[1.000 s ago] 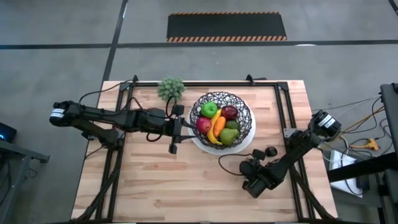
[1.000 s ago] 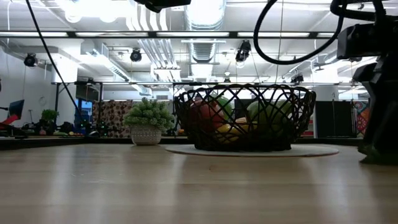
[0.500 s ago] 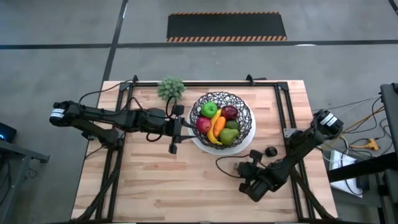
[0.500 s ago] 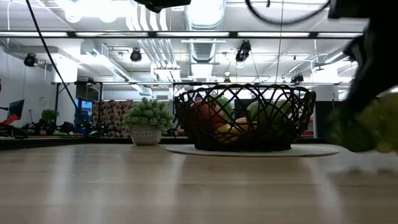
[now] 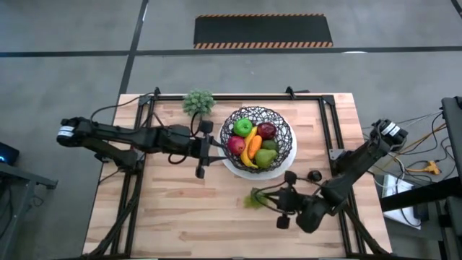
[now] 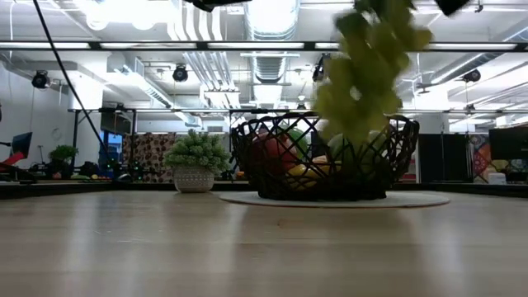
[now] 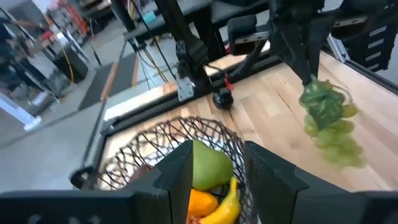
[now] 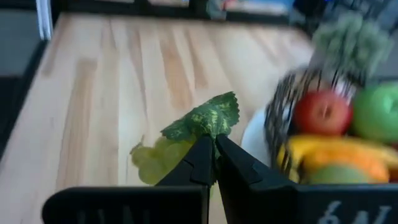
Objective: Build produce basket
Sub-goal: Put the green grapes into the black wire basket
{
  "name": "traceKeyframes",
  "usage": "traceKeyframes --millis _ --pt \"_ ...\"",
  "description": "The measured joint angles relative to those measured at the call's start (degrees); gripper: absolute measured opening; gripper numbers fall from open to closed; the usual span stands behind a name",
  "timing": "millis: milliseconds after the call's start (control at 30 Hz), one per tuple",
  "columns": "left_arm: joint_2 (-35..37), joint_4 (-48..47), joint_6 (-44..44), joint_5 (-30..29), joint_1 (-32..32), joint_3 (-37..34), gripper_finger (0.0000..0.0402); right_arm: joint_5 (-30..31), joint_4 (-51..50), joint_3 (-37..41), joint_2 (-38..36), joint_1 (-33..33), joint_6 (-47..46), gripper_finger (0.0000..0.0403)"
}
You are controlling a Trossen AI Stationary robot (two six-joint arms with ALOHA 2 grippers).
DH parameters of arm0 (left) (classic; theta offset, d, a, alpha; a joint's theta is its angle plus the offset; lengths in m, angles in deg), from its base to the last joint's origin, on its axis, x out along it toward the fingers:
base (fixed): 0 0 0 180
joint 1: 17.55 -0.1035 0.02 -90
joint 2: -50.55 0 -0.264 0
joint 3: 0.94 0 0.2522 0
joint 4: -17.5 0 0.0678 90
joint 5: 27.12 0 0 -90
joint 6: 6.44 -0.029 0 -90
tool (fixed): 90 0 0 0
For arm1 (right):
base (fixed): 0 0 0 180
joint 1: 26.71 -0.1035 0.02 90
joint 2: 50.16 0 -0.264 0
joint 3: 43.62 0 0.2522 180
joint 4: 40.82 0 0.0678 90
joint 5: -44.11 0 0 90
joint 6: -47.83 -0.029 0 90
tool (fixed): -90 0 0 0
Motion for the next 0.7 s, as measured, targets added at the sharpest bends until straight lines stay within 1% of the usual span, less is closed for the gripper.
traceKeyframes --millis 233,333,400,500,700 --pt "0.57 0.70 -1.97 0.00 -0.09 -0.21 0.0125 -0.02 14.27 0.07 -5.36 4.90 20.92 0.0008" --pt "0.62 2.25 -4.10 0.00 -0.10 -1.85 0.0125 -0.03 16.62 0.07 -8.03 8.30 27.40 0.0008" --pt "1.05 4.82 -4.79 -0.02 -0.14 -3.98 0.0125 0.02 16.49 0.07 -9.59 11.36 29.72 0.0008" --pt "2.17 8.37 -5.72 -0.20 -0.17 -6.86 0.0125 -0.03 15.82 0.07 -11.16 16.88 30.73 0.0008" --pt "3.57 11.50 -6.28 -4.34 -0.29 -10.24 0.0125 -0.02 10.87 0.13 -11.44 28.31 29.42 0.0008"
